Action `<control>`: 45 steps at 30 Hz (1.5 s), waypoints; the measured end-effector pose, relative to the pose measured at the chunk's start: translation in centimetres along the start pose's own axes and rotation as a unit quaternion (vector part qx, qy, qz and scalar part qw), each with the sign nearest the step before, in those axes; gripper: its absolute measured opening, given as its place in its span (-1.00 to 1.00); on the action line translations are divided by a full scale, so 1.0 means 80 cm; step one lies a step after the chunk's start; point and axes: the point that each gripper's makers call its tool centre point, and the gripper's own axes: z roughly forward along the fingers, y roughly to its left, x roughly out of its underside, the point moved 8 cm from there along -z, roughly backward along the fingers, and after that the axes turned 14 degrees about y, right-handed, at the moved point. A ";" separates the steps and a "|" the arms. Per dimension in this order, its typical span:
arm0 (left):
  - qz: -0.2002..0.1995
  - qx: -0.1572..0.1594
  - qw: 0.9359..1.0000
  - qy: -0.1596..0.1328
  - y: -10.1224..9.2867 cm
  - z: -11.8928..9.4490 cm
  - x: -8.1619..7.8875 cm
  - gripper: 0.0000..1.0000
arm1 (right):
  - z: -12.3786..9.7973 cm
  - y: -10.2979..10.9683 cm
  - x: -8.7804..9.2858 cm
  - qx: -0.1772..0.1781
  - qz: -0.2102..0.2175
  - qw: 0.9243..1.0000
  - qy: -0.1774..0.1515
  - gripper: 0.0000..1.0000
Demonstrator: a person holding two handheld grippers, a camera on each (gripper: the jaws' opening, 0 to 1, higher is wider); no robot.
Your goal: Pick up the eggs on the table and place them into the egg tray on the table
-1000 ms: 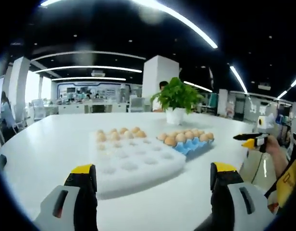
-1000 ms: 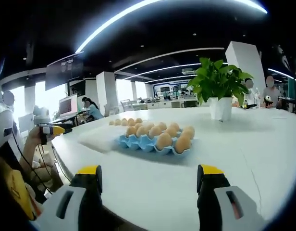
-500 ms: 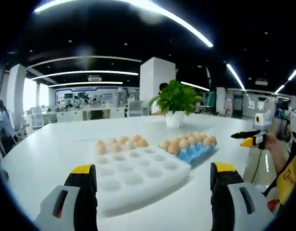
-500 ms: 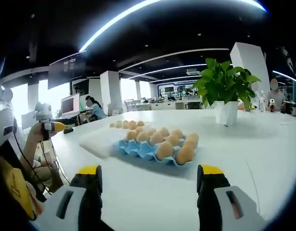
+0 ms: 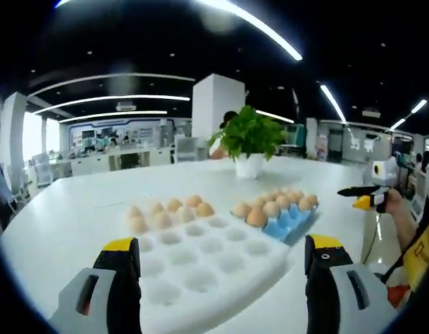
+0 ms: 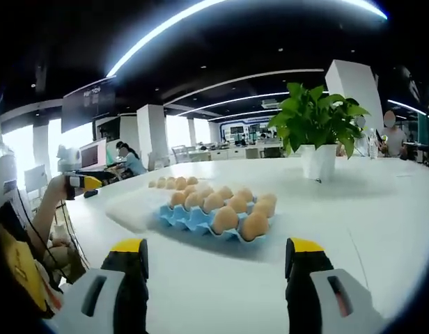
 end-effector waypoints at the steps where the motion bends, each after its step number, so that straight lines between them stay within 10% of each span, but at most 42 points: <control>1: 0.001 0.002 1.000 0.002 0.001 0.003 -0.001 0.99 | 0.000 0.000 -0.001 0.000 0.000 1.000 -0.002 0.69; 45: 0.048 0.049 0.993 0.094 0.055 0.156 -0.042 0.92 | 0.004 -0.010 0.006 -0.002 0.005 1.000 0.019 0.66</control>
